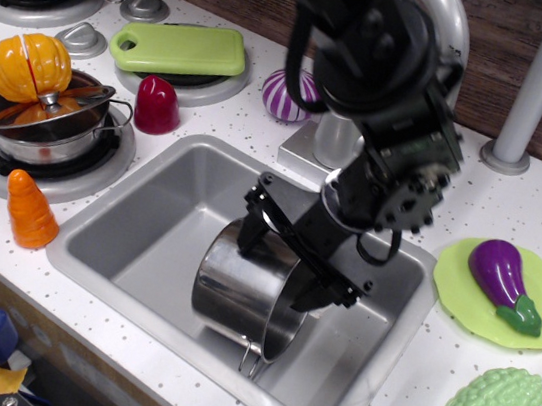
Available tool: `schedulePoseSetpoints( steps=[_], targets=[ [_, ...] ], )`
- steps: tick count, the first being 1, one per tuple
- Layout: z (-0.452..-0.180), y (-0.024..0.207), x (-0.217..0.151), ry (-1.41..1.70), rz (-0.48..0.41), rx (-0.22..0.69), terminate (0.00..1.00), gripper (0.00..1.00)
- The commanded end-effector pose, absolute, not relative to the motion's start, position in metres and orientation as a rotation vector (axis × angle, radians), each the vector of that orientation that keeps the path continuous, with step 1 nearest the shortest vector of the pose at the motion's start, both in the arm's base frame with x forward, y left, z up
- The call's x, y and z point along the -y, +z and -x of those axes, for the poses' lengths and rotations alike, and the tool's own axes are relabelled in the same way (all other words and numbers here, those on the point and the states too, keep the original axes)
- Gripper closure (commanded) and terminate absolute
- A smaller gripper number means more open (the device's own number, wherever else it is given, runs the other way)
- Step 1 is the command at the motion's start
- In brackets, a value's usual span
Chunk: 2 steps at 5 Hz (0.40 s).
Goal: Flip pot upright in sink
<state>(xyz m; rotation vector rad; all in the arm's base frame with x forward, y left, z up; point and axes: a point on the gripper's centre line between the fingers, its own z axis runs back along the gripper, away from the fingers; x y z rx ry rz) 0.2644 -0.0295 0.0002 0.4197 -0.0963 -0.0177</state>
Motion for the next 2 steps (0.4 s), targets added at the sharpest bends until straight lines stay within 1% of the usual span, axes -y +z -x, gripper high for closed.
schedulePoseSetpoints(
  steps=[1, 2],
  targets=[
    [-0.2643, -0.0153, 0.0318, -0.005, -0.469, 0.173, 0.00, 0.00],
    [-0.2671, -0.0130, 0.0225, -0.021, -0.445, 0.170, 0.00, 0.00]
  ],
)
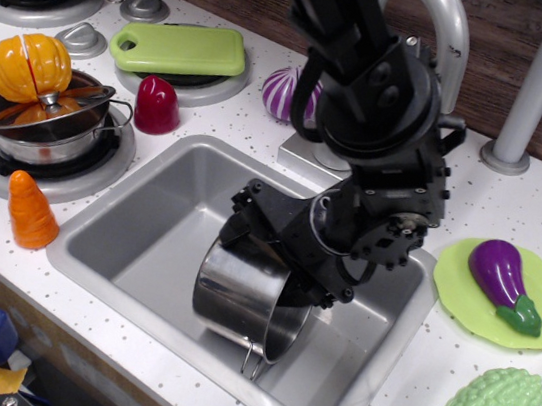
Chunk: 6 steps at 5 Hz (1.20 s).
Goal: Flip pot upright in sink
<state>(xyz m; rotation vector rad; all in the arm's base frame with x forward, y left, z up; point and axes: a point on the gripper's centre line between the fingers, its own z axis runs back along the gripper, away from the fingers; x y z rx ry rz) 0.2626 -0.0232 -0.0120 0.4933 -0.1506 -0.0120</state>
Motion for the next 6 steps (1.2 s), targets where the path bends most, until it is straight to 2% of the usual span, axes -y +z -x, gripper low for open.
schedulePoseSetpoints(
  steps=[1, 3, 5, 6],
  targets=[
    [-0.270, -0.008, 0.011, -0.029, -0.354, 0.148, 0.00, 1.00],
    [-0.278, 0.005, -0.012, -0.077, -0.286, 0.121, 0.00, 1.00],
    [-0.280, 0.004, -0.031, -0.163, -0.163, 0.124, 0.00, 1.00],
    [-0.285, 0.004, -0.038, -0.232, -0.185, 0.147, 0.00, 1.00]
  ],
)
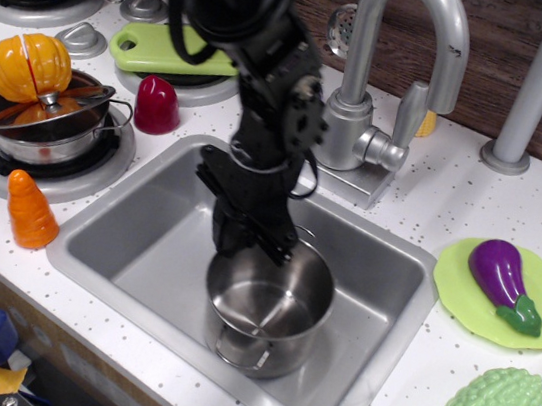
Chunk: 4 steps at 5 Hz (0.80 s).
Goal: Flip pot upright in sink
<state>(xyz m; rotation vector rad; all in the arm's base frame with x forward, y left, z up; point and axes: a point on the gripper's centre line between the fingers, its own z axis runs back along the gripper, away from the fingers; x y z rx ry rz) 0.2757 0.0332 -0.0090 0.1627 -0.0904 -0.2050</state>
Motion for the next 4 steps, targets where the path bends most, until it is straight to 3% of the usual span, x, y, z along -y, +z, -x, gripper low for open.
schedulePoseSetpoints(
  steps=[1, 3, 4],
  targets=[
    [-0.2871, 0.0030, -0.0458, -0.275, -0.190, 0.162, 0.00, 1.00],
    [-0.2889, 0.0035, -0.0533, -0.311, -0.197, 0.150, 0.00, 1.00],
    [-0.2889, 0.0035, -0.0533, -0.311, -0.197, 0.150, 0.00, 0.00]
  ],
)
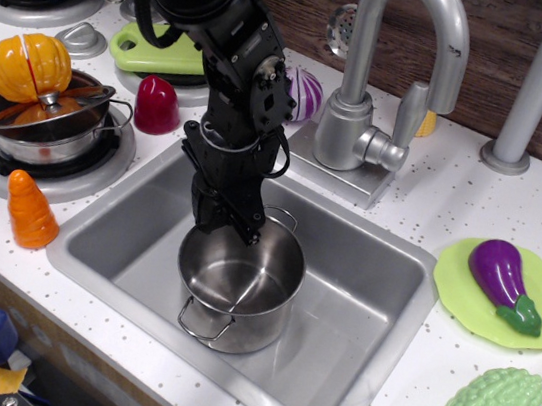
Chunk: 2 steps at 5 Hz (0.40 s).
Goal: Flip pot upright in sink
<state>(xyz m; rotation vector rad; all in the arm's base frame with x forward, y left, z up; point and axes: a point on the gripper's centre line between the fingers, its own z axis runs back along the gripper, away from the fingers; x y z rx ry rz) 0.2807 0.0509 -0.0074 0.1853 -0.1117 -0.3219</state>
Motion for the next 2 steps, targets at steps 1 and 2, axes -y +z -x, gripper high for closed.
schedulePoseSetpoints(
  steps=[1, 2],
  targets=[
    [-0.2889, 0.0035, -0.0533, -0.311, -0.197, 0.150, 0.00, 0.00],
    [-0.2889, 0.0035, -0.0533, -0.311, -0.197, 0.150, 1.00, 0.00]
  ],
)
